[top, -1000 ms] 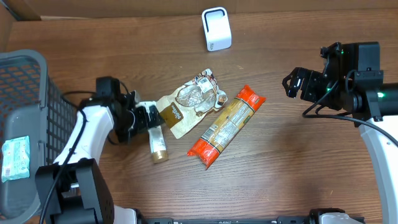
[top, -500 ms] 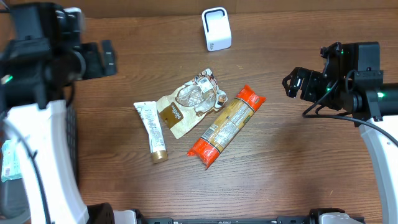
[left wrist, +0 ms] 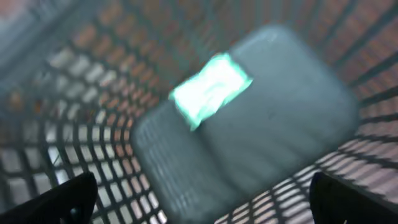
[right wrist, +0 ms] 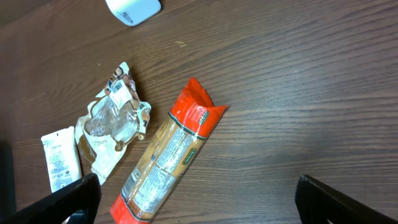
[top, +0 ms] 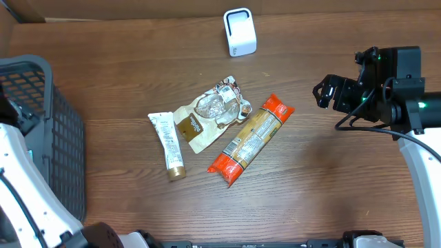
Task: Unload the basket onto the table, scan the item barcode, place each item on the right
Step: 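Move the left gripper back over the basket toward the mint packet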
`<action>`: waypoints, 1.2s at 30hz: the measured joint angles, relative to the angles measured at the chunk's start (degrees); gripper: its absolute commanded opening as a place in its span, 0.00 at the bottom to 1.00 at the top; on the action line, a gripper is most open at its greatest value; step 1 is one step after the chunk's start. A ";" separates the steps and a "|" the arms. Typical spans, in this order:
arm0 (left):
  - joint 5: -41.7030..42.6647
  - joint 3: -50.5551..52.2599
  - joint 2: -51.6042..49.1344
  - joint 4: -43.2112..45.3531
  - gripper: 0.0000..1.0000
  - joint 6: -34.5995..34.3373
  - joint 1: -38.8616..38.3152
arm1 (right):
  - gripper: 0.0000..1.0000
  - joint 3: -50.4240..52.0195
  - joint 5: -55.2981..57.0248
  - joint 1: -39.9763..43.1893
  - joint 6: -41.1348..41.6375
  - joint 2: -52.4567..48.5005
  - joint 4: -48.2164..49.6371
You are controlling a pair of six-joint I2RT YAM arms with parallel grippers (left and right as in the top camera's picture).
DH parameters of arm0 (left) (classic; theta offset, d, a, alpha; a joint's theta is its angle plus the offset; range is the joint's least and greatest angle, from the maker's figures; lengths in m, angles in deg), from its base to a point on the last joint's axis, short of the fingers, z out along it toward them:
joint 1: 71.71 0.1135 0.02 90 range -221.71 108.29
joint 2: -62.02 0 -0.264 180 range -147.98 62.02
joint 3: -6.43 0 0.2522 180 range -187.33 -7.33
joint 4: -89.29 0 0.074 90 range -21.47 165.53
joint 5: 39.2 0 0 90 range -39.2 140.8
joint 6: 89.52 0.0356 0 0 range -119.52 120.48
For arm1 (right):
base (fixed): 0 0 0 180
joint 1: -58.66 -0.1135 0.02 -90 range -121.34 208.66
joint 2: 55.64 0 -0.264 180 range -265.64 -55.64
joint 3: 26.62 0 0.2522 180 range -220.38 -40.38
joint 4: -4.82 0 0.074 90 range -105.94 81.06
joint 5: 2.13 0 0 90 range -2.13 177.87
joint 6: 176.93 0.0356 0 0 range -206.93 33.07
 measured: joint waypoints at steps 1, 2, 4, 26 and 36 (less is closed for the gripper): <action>-0.46 3.17 -0.37 2.71 0.99 -0.52 0.42 | 1.00 0.00 0.00 0.00 0.02 0.00 0.00; -0.57 6.25 -0.46 5.62 1.00 -0.76 0.74 | 1.00 0.00 0.00 0.00 0.02 0.00 -0.09; -1.53 12.44 -0.55 12.52 1.00 -0.52 1.51 | 1.00 0.00 0.02 0.02 0.00 0.00 -0.02; 18.05 29.22 -0.74 42.34 1.00 25.29 14.38 | 1.00 0.00 0.00 0.02 0.02 0.00 -0.04; 26.38 29.22 -5.49 42.53 1.00 28.11 20.52 | 1.00 0.00 0.00 0.02 0.00 0.00 -0.07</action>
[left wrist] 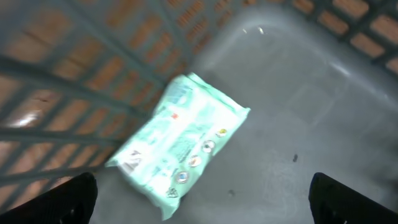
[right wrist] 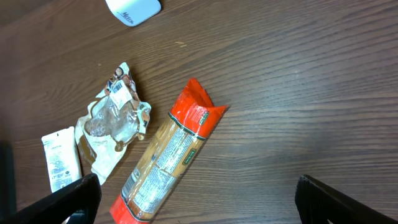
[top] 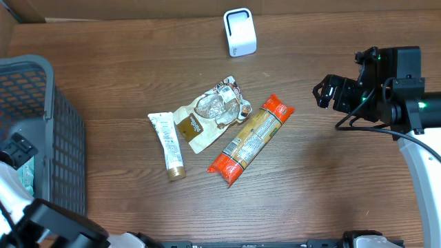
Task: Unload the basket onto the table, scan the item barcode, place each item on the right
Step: 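Move the left gripper back over the basket toward the mint packet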
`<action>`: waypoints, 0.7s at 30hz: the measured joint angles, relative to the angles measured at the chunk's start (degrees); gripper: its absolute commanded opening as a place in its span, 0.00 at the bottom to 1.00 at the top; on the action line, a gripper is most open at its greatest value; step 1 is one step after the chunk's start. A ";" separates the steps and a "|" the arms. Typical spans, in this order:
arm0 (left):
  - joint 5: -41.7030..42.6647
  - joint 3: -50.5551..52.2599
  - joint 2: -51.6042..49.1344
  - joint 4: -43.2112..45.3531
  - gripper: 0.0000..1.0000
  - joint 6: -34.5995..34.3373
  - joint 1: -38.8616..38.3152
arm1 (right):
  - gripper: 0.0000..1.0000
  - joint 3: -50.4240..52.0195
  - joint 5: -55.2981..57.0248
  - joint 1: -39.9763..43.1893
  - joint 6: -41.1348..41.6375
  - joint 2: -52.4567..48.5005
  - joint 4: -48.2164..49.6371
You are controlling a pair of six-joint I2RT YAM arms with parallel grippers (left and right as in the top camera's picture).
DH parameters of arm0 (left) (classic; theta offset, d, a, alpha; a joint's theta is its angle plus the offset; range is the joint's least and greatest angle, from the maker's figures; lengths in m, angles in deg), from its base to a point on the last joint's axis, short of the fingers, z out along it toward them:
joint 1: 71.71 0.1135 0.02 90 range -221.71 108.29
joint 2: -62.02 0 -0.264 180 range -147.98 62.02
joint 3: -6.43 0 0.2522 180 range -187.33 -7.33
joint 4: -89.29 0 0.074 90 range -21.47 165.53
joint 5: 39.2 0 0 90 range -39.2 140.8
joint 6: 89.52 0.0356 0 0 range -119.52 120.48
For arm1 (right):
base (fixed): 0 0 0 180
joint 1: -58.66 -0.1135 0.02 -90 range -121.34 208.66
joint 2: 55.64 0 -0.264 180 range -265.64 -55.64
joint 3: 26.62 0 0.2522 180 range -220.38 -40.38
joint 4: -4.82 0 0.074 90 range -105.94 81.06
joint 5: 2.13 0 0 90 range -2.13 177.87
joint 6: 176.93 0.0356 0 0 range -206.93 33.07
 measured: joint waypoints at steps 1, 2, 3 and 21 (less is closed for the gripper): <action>0.46 0.00 -1.03 0.04 1.00 0.39 0.00 | 1.00 0.00 0.00 -0.02 0.00 0.00 0.00; 0.63 0.00 -1.90 0.20 1.00 0.79 0.00 | 1.00 0.00 0.00 -0.02 0.04 0.00 0.00; 0.94 0.02 -2.99 0.66 1.00 1.18 0.00 | 1.00 0.00 0.02 -0.02 0.00 0.00 0.02; 0.44 0.28 -13.57 7.89 1.00 6.23 0.00 | 1.00 0.00 0.02 -0.02 0.00 0.00 0.04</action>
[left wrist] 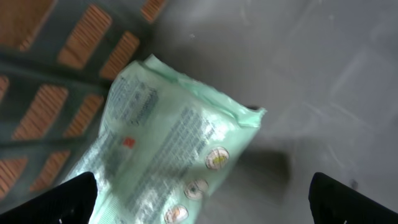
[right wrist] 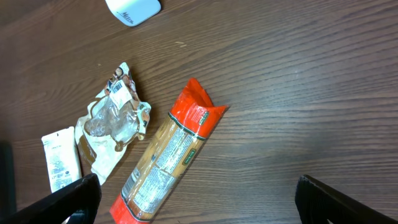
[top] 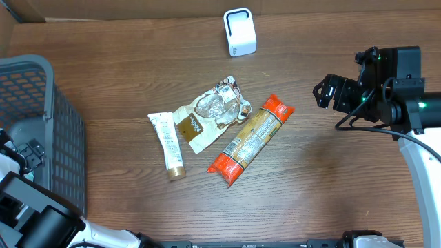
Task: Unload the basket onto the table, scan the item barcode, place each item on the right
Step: 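Move the left gripper back over the basket toward the mint packet, then lower the left gripper into the basket and grasp the mint-green packet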
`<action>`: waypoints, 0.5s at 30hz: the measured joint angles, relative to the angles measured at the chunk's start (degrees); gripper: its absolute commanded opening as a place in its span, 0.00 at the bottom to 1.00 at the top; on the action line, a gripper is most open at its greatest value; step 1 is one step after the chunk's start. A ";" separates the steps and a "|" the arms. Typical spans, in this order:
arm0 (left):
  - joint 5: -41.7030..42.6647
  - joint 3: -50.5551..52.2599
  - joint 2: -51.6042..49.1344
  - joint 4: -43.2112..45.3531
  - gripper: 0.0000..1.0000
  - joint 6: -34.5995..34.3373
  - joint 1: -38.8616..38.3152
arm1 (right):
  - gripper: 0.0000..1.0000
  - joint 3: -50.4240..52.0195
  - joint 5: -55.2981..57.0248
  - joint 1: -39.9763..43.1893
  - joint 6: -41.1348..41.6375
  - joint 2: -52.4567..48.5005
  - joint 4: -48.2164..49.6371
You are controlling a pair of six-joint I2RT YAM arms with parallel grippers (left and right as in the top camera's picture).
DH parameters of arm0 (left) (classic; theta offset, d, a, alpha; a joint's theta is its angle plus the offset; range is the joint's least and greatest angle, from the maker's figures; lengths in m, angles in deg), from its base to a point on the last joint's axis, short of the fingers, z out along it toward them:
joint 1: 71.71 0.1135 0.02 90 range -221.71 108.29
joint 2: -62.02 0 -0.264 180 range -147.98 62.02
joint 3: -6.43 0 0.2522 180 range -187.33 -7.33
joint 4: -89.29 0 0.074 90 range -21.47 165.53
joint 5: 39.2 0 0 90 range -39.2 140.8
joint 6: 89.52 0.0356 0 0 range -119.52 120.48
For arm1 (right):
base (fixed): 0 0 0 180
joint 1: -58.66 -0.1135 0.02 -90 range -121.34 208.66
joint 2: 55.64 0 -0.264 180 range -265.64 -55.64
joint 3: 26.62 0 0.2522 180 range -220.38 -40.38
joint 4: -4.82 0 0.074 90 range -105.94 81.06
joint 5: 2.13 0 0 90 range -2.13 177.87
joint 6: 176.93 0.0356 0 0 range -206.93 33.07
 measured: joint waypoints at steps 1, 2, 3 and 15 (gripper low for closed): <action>-0.09 0.00 -0.15 0.70 1.00 0.44 0.00 | 1.00 0.00 -0.02 0.00 0.00 0.00 -0.04; -0.22 0.00 -0.20 1.33 1.00 1.05 0.00 | 1.00 0.00 -0.02 0.02 0.00 0.00 0.00; -0.35 0.00 -0.20 1.81 1.00 1.60 0.00 | 1.00 0.00 -0.02 0.00 0.02 0.00 -0.02; -1.38 -0.11 -3.58 6.58 0.97 8.28 0.02 | 1.00 0.00 0.00 0.00 0.00 0.00 -0.02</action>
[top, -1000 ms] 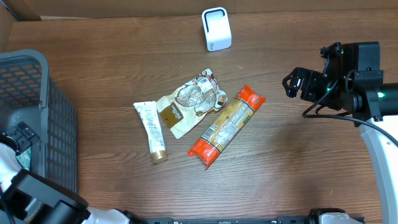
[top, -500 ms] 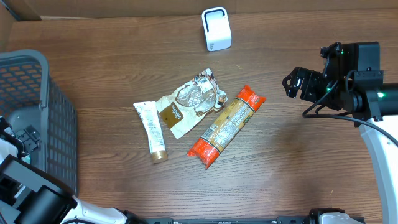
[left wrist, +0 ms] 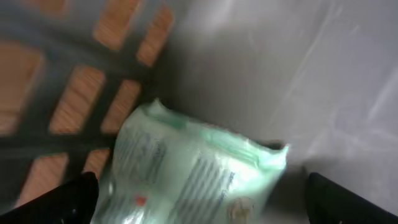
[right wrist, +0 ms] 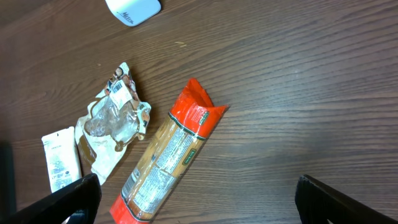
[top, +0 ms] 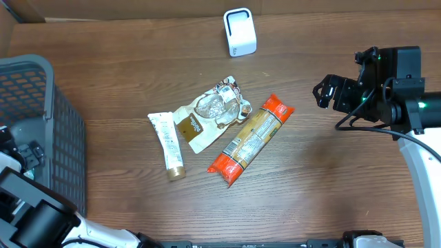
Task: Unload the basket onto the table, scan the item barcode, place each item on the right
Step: 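Lower the left gripper into the basket and grasp the mint-green packet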
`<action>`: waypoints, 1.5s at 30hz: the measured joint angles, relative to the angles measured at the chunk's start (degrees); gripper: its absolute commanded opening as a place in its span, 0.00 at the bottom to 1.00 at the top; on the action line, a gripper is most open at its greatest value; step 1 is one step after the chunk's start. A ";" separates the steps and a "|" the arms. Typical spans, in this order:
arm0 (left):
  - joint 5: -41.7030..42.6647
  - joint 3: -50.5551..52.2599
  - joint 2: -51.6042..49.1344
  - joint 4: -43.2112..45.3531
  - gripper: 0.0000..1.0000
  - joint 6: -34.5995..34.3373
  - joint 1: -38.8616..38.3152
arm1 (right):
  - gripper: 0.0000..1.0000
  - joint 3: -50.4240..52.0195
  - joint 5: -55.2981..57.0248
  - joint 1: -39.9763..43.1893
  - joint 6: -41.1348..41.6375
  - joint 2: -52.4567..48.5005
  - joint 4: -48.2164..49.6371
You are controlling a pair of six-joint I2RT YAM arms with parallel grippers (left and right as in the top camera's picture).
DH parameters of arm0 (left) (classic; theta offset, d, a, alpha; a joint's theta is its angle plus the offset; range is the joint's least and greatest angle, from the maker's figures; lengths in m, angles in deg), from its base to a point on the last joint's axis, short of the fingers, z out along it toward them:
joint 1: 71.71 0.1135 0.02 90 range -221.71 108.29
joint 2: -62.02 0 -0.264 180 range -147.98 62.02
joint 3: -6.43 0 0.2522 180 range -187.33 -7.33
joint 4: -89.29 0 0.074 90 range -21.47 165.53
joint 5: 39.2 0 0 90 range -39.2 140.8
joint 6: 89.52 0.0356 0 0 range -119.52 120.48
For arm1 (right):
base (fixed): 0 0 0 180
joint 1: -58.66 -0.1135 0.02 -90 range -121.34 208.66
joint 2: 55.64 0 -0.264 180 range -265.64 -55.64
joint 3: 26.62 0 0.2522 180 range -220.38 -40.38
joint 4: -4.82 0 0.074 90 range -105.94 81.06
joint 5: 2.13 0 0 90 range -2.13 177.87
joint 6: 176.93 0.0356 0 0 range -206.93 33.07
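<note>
My left gripper [left wrist: 205, 202] is down inside the grey basket [top: 41, 89], open, its two dark fingertips at the bottom corners of the left wrist view. A pale green soft pack [left wrist: 199, 168] lies on the basket floor between them, blurred and very close. I cannot tell whether the fingers touch it. The white scanner [top: 240, 32] stands at the table's back middle. My right gripper [top: 324, 93] hangs open over the right side of the table, holding nothing.
On the table's middle lie an orange-ended pasta packet [top: 251, 140], a crumpled brown pouch [top: 207, 116] and a white tube [top: 167, 144]. The basket's lattice wall [left wrist: 74, 81] rises right beside the green pack. A cardboard edge runs along the back.
The left gripper has come lower onto the green pack, which now sits nearer the bottom of the wrist view. The right arm and the table items have not moved.
The left gripper was high over the basket with the green pack small and blurred below. Then it was inside the basket, the pack plainly in view, then close above it. Now the pack lies between its open fingers. The right arm stayed still throughout.
</note>
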 measured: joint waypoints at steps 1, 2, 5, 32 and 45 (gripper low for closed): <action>-0.15 -0.26 0.00 -0.15 0.93 0.22 -0.02 | 1.00 0.00 -0.04 0.00 0.00 0.00 -0.02; -0.13 -0.26 -0.20 -0.15 0.89 0.22 -0.02 | 1.00 0.00 -0.02 0.02 0.00 0.00 0.00; -0.09 -0.74 -0.76 -0.15 0.67 0.20 -0.07 | 1.00 0.00 -0.04 0.00 0.02 0.00 0.04; 18.64 -1.42 9.22 -1.66 0.04 -7.54 0.00 | 1.00 0.00 -0.02 0.00 0.02 0.00 -0.02; 30.73 -6.54 32.65 6.32 0.04 -25.09 -0.74 | 1.00 0.00 -0.04 0.00 0.00 0.00 0.00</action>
